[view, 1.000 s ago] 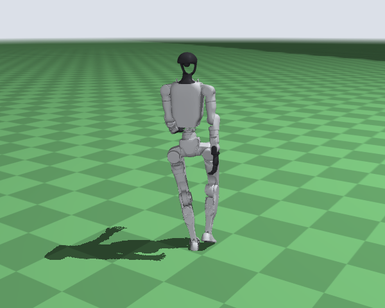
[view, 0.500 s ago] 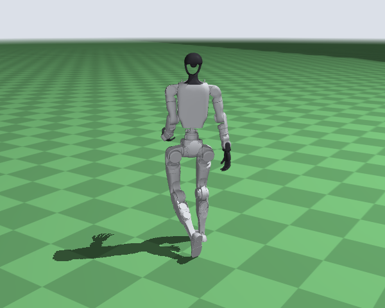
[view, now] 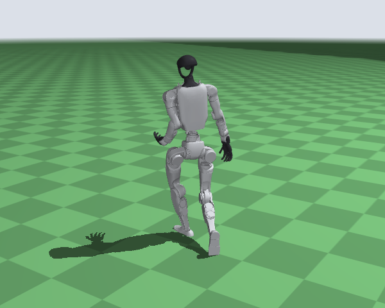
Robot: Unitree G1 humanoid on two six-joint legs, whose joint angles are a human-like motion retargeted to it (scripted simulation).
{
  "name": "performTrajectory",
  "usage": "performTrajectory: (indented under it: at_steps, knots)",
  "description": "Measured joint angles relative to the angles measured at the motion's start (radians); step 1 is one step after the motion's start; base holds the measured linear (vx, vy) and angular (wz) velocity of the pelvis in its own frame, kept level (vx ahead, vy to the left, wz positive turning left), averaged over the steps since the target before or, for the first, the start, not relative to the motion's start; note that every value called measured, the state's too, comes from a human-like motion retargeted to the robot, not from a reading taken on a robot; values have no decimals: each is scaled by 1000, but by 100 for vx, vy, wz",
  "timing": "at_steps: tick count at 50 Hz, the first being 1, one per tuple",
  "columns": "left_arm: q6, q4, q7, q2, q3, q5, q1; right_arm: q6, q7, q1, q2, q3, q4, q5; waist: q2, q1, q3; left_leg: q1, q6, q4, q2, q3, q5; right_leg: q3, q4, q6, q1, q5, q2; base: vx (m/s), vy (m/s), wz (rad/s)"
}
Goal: Walk run
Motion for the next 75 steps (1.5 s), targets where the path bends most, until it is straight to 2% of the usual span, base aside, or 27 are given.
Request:
performTrajectory:
  at_steps: [2,3,8,15,18,20,22,23,25,27,29,30,32,37,43,46,49,52,53,55,57,58,61,65,69,73,75]
  knots:
    - [1,12,0,18,-22,10,-54,30,20,61,50,-8,50,-20,91,25,-12,97,0,-69,109,50,-5,-9,-69,-30,-54,-12,110,120,17,33]
    - [-2,21,4,23,-36,19,-91,45,32,89,70,-19,72,-32,130,17,-18,120,0,-94,109,-1,-13,-12,-88,-37,-100,-50,148,83,17,94]
    - [-35,-6,29,37,-107,56,-200,38,69,232,160,-33,178,-77,192,-100,-5,278,-25,-217,57,-144,-9,-14,-200,-7,-312,-329,97,97,3,183]
    - [43,-77,-51,38,-114,-36,-263,38,210,369,245,14,215,-260,154,-295,50,504,-24,-253,-60,-377,-78,16,-777,65,-434,-439,-74,100,-22,168]
    - [60,-58,-82,50,-92,-73,-261,43,264,376,242,29,215,-335,146,-304,62,595,-60,-247,-56,-403,-87,142,-944,223,-480,-504,-64,105,-37,44]
    - [46,-29,-85,50,-76,-76,-234,57,285,367,222,46,215,-344,139,-292,48,638,-106,-231,-61,-395,-48,179,-915,242,-503,-496,-48,124,-43,-26]
    - [14,4,-71,45,-70,-76,-176,92,271,341,188,49,215,-330,143,-291,14,657,-184,-197,-61,-388,75,198,-819,175,-509,-495,-28,141,-44,16]
    - [2,18,-62,44,-75,-78,-139,115,247,329,172,34,215,-324,157,-309,-2,663,-236,-165,-49,-408,174,80,-793,161,-496,-461,-53,137,-38,99]
    - [-9,48,-57,33,-76,-75,-57,156,179,301,143,-2,215,-299,188,-371,-30,647,-365,-46,-12,-432,425,141,-763,148,-453,-393,-32,148,-42,129]
    - [-5,74,-71,12,-60,-54,9,139,130,250,107,-13,213,-250,186,-330,-42,572,-453,155,-3,-335,618,246,-688,70,-424,-459,6,125,-31,7]
    - [-8,94,-68,3,-53,-34,47,122,118,172,71,-5,200,-204,185,-321,-26,469,-490,397,44,-257,687,186,-672,37,-351,-500,6,111,-24,42]
    - [-9,102,-64,4,-48,-27,57,126,119,126,54,0,189,-187,173,-323,-23,422,-481,478,52,-238,687,145,-682,34,-310,-509,-20,117,-23,37]
    - [-10,104,-68,1,-29,-11,78,141,108,41,28,-11,149,-183,123,-274,-35,342,-378,512,32,-142,563,124,-703,16,-244,-522,-52,106,-17,-12]
    - [-13,86,-77,-3,17,-3,92,95,27,-155,-31,-12,18,-110,63,-133,2,102,-240,463,71,53,276,146,-791,-35,-94,-516,-16,97,-13,-51]
    - [-21,37,-57,8,0,-11,59,7,19,-320,-159,17,-141,42,86,-16,42,-65,-76,-48,100,161,124,82,-856,-80,76,-599,98,92,-9,25]
    - [-33,34,-34,-7,-9,-4,36,-12,10,-354,-209,-13,-193,25,69,-3,30,-105,-20,-296,4,123,31,28,-867,-60,149,-616,102,115,-5,74]
    - [-44,56,1,-32,-8,-2,24,-22,-7,-351,-208,-23,-212,-5,52,8,10,-61,-22,-348,-5,217,1,2,-821,-4,207,-519,98,118,0,29]
    - [-47,74,12,-59,-2,-18,38,-35,1,-309,-157,-15,-205,-22,38,68,-16,-9,0,-248,74,345,62,9,-708,66,236,-212,71,158,0,-72]
    - [-41,80,4,-57,-2,-32,43,-43,18,-281,-134,-9,-202,-31,45,68,-32,-7,0,-210,88,260,79,10,-657,66,230,-90,81,152,-6,9]
    - [-13,90,-27,-49,-5,-64,50,-58,61,-212,-95,15,-191,-63,34,17,-38,-14,0,-79,49,68,20,75,-331,63,127,0,96,146,5,133]
    - [21,94,-57,-26,-22,-84,11,-55,77,-152,-62,24,-161,-105,35,-17,-14,26,0,0,16,31,-53,57,-53,37,32,0,49,117,21,139]
    - [31,92,-64,-6,-35,-83,-7,-46,71,-117,-36,27,-135,-119,85,4,-14,67,0,-15,97,77,-54,77,-85,24,3,0,120,101,28,81]
    - [17,83,-58,36,-92,-53,-65,5,47,4,19,29,-46,-145,180,-3,-16,174,0,-94,109,-21,-61,97,-86,-12,-126,-209,201,107,21,155]
    - [-2,46,-56,62,-151,-31,-121,4,60,180,89,44,62,-173,208,-108,-24,299,0,-208,33,-160,-35,46,-224,-49,-288,-420,62,111,4,277]
    - [17,-11,-83,85,-185,-54,-169,-3,109,320,164,31,157,-231,211,-249,-16,396,0,-231,-17,-377,-57,0,-569,7,-369,-436,-43,98,-29,313]
    - [39,-42,-112,116,-150,-56,-230,8,183,393,227,25,214,-310,159,-307,36,541,-3,-248,-59,-499,-83,191,-818,62,-469,-476,-43,100,-47,157]
    - [34,-39,-120,127,-129,-45,-235,25,241,421,240,34,215,-330,134,-292,58,618,-32,-245,-62,-510,-77,202,-915,236,-495,-499,-56,102,-54,19]
